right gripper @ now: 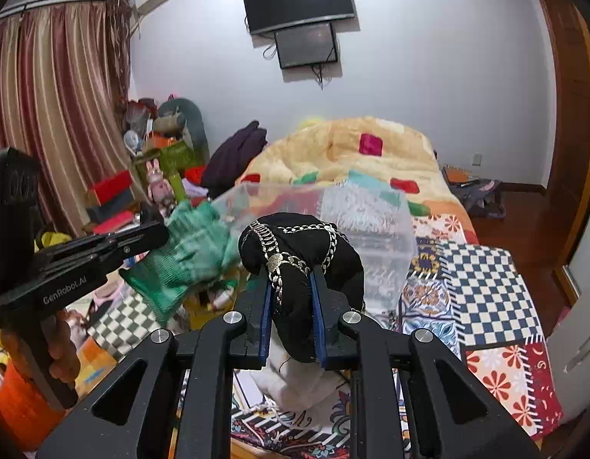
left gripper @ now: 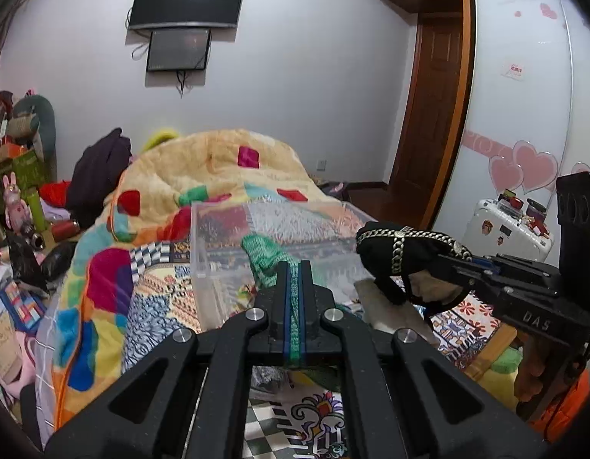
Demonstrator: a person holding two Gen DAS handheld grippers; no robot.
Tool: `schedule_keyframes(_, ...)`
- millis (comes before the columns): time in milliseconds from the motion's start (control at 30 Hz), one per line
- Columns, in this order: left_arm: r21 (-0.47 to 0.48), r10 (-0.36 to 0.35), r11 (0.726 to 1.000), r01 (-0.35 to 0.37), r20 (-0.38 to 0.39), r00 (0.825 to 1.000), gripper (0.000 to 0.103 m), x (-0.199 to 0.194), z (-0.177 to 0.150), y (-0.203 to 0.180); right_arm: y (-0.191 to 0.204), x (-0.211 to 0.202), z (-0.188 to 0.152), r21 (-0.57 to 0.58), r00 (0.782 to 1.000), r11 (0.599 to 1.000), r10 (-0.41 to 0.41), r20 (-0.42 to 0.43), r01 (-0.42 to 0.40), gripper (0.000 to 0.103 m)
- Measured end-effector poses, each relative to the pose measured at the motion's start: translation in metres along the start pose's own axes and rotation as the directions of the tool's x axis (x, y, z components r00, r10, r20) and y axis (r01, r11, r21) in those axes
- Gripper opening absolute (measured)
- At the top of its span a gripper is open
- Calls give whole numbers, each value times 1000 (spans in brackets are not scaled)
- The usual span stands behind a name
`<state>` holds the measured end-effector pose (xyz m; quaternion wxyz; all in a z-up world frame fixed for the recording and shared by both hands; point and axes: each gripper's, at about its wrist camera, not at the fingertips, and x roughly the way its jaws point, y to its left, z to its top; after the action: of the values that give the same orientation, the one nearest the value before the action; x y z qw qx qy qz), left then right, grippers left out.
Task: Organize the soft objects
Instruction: 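Grasp the green knit glove with the left tool while the right tool grasps the black-and-white hat, then lower the glove into the clear box with the left tool while the right tool drops the hat in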
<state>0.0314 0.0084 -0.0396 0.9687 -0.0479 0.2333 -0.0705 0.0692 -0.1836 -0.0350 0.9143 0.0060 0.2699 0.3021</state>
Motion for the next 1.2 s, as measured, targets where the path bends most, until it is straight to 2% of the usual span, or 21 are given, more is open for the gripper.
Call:
schedule_keyframes(367,3,5,1000,-6,59,998,2,-1,31,9,-14,-8,31,-3,994,999,-42,96,42,16)
schedule_keyframes(567,-16,3,1000,-2,74,997,2,16,56,20,-21,12,42,-10,994,998,-60,92,62,16)
schedule_keyframes(933,-36,33,999,-35,-43,999,2,83,66,45,-36,69,52,-15,996,997,-82,-16,82,16)
schedule_keyframes(1200,-36,3,999,-10,-190,982,2,130,53,49,-40,112,46,-50,986,996,-83,-146,76,16)
